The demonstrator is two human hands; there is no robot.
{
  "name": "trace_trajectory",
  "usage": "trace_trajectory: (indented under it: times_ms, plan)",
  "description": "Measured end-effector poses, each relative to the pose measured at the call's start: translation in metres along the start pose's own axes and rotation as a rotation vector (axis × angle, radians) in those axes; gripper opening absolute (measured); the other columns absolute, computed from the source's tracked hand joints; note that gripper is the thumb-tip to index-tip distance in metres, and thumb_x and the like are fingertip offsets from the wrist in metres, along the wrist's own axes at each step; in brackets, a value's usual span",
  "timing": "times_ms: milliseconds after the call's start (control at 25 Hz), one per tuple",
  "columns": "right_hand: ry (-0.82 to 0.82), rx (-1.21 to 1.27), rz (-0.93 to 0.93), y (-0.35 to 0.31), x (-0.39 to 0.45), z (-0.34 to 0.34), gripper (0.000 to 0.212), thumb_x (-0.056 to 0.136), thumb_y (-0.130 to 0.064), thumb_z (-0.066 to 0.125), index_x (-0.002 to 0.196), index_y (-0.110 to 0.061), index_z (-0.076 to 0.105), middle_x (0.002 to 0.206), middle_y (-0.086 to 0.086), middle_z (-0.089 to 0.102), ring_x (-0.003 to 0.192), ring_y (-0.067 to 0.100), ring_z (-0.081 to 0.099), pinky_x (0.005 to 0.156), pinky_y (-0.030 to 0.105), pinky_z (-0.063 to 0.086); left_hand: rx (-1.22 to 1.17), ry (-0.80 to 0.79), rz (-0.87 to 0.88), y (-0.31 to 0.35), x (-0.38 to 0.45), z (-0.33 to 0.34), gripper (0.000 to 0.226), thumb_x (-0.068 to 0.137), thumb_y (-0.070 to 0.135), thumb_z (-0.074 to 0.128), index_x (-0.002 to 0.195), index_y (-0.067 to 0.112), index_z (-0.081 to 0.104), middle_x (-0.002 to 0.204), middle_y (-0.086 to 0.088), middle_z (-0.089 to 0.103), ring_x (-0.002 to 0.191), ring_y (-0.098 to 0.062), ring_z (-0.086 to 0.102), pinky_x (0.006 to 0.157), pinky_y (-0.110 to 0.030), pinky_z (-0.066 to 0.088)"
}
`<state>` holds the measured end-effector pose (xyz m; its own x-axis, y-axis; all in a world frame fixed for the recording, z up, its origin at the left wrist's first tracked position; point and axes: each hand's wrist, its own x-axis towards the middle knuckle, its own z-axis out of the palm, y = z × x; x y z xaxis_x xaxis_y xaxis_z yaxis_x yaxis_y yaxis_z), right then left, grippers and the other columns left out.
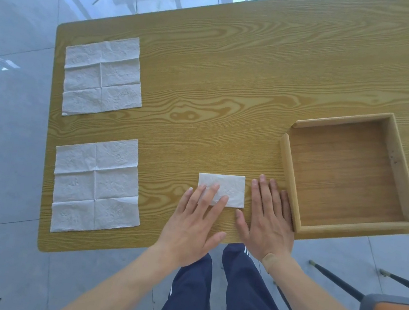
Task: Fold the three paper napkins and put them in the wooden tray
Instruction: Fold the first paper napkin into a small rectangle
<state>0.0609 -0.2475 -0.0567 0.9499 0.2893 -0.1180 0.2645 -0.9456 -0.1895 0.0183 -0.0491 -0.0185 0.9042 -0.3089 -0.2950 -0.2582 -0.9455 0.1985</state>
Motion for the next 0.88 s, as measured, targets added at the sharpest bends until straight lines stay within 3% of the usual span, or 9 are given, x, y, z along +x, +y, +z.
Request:
trace_trajectory:
  times_ms: [720,880]
  plan:
    - [-0.014,0.006,0.010,0.002,-0.002,0.001,0.077,0.095,-0.054,0.030,0.157,-0.011,0.016,0.167,0.005,0.011,0.154,0.023,0.006,0.125,0.043,0.004,0.005,-0.021,-0.153,-0.041,0.053,-0.012,0.071,0.098,0.059,0.022,0.157,0.026,-0.003,0.166,-0.003,-0.010,0.152,-0.025,-0.009,0.123,-0.053,-0.001]
    - [-0.044,0.028,-0.007,0.001,-0.001,-0.004,0.077,0.096,-0.054,0.029,0.157,-0.010,0.015,0.167,0.006,0.011,0.154,0.023,0.003,0.125,0.040,-0.001,-0.014,0.026,-0.141,-0.038,0.044,-0.018,0.068,0.099,0.057,0.022,0.157,0.025,0.005,0.166,-0.004,0.000,0.153,-0.025,-0.001,0.123,-0.052,0.003]
